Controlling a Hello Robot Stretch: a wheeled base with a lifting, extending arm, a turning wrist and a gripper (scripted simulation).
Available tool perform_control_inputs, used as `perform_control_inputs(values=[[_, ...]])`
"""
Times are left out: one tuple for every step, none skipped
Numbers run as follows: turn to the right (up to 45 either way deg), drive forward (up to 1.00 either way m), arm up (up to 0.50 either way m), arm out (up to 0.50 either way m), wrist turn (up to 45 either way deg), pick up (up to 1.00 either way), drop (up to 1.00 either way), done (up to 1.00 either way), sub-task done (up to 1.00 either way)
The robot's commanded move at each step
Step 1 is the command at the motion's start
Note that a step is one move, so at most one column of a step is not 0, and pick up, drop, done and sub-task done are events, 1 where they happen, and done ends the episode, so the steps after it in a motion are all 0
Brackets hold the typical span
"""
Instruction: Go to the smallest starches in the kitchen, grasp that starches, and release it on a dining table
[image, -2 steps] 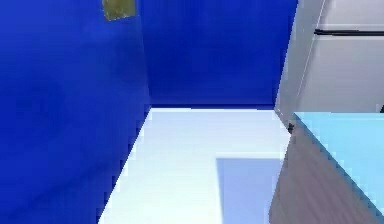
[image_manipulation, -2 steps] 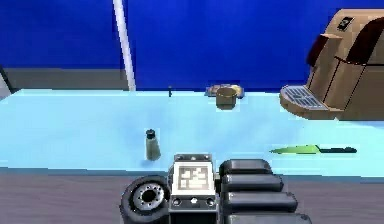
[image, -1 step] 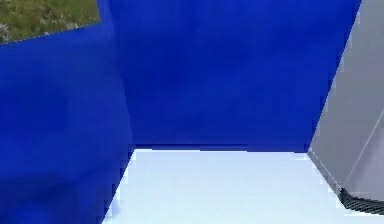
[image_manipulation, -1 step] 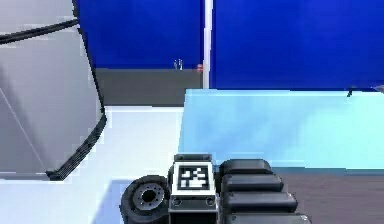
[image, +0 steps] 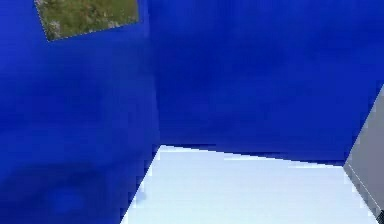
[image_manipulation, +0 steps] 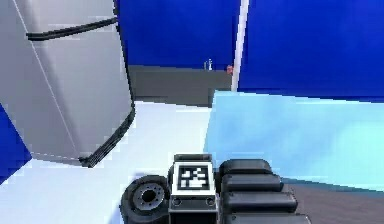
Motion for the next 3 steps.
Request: perform_control_inputs(values=[[0.0, 0.40, 0.00, 0.00, 0.0, 0.00, 0.00, 0.00, 0.00], [45.0, 0.00, 0.00, 0.00, 0.0, 0.00, 0.00, 0.00, 0.00], [36.0, 0.00, 0.00, 0.00, 0.0, 0.00, 0.00, 0.00, 0.00]])
